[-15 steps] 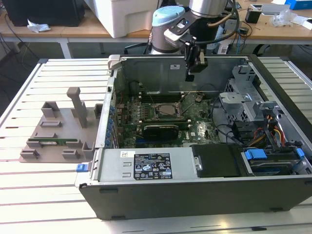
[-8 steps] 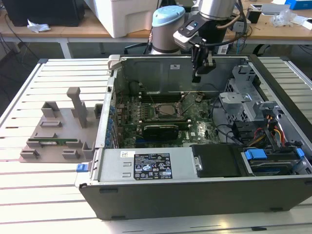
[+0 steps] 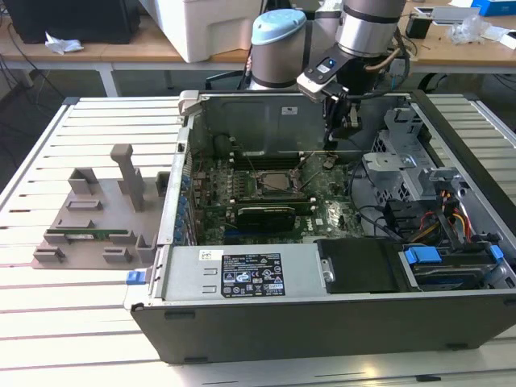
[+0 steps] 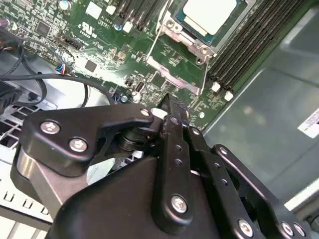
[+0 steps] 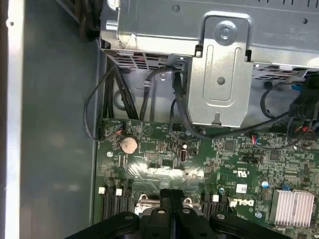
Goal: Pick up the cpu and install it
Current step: 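Close the cpu cover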
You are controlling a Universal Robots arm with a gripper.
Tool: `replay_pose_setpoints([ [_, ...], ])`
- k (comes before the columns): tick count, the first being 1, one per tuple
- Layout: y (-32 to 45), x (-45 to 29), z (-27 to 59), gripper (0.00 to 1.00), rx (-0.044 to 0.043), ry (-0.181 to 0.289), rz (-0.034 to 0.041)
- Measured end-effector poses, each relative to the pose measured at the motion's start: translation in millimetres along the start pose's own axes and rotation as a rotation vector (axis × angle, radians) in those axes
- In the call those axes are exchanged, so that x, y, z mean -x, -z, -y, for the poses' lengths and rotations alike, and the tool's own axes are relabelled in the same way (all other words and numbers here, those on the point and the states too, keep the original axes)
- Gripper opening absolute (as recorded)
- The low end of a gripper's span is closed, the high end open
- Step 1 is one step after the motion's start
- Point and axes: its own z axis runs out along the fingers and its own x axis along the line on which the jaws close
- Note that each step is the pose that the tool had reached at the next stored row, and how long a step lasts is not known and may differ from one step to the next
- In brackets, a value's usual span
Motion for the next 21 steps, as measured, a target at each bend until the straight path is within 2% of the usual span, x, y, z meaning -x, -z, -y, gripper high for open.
replay_pose_setpoints([
  [1,-8.9,0.1,-4.1,0.11,-0.0013,0.0,-0.0002],
  [2,-22.7,-0.6,-5.7,0.11,-0.0024,0.0,-0.0002],
  [3,-31.9,-1.1,-2.3,0.11,-0.0024,0.0,-0.0002],
  [21,-34.4,-2.8,21.8,0.11,-0.0019,0.0,-0.0002],
])
